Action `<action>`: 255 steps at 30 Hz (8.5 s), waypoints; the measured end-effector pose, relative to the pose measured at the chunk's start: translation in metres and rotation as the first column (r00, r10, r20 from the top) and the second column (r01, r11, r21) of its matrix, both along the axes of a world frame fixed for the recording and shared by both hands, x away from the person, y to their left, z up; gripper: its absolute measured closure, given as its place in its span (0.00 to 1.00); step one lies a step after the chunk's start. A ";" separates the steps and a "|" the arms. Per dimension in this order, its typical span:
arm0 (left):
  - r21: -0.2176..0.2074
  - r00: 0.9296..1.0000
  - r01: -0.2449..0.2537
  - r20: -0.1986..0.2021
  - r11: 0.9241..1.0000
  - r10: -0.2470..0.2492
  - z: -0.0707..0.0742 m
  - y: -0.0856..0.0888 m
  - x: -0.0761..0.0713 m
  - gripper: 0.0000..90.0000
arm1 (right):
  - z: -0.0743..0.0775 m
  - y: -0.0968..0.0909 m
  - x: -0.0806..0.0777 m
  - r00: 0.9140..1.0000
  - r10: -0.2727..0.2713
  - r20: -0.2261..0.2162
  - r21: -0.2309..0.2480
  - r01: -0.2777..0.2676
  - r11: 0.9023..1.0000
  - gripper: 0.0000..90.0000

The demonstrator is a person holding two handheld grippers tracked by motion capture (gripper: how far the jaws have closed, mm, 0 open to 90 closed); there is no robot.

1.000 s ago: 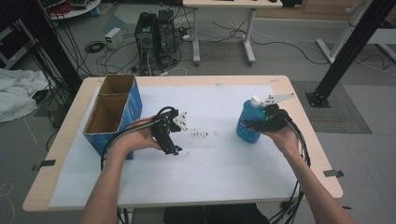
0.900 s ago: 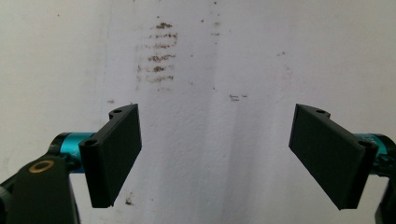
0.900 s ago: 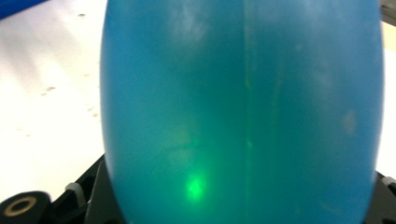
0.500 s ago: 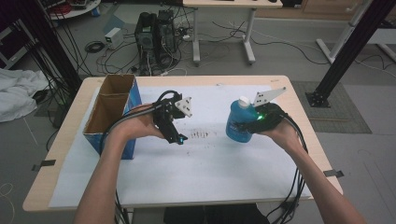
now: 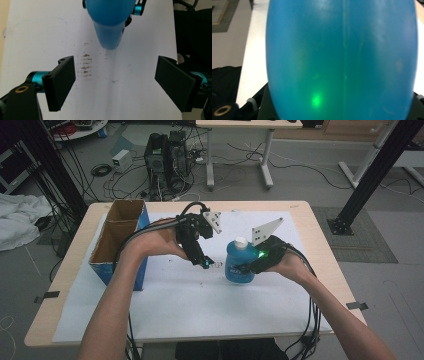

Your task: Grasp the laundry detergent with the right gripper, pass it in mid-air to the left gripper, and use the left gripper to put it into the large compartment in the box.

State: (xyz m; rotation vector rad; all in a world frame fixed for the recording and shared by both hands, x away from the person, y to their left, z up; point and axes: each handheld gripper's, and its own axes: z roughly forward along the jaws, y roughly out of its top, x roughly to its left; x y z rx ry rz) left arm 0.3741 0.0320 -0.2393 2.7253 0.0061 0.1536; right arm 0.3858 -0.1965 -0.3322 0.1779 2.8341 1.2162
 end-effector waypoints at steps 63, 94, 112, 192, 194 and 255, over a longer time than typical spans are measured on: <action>0.030 0.999 0.002 -0.051 1.000 0.000 -0.031 -0.047 0.006 0.33 | -0.013 0.031 0.002 0.997 0.079 -0.014 0.026 -0.078 0.997 0.50; 0.046 0.999 0.014 -0.053 0.999 -0.012 -0.031 -0.050 0.005 0.42 | -0.015 0.029 0.007 0.988 0.150 0.037 0.014 -0.151 0.988 0.50; 0.060 0.997 -0.004 -0.073 0.998 0.009 -0.033 -0.049 0.003 0.43 | -0.018 0.032 0.004 0.990 0.141 0.006 0.040 -0.142 0.989 0.49; 0.085 0.994 -0.096 -0.047 0.992 0.100 0.006 -0.015 0.005 0.42 | -0.007 -0.008 -0.010 0.999 -0.050 -0.021 -0.043 0.049 0.998 0.13; 0.080 0.992 -0.113 -0.044 0.990 0.116 0.014 -0.010 0.006 0.42 | -0.006 -0.016 -0.013 0.995 -0.095 -0.024 -0.059 0.093 0.994 0.13; 0.109 0.745 -0.663 0.000 0.741 0.667 0.126 0.212 0.037 0.42 | -0.016 -0.112 -0.017 0.934 -0.353 0.051 -0.307 0.351 0.885 0.13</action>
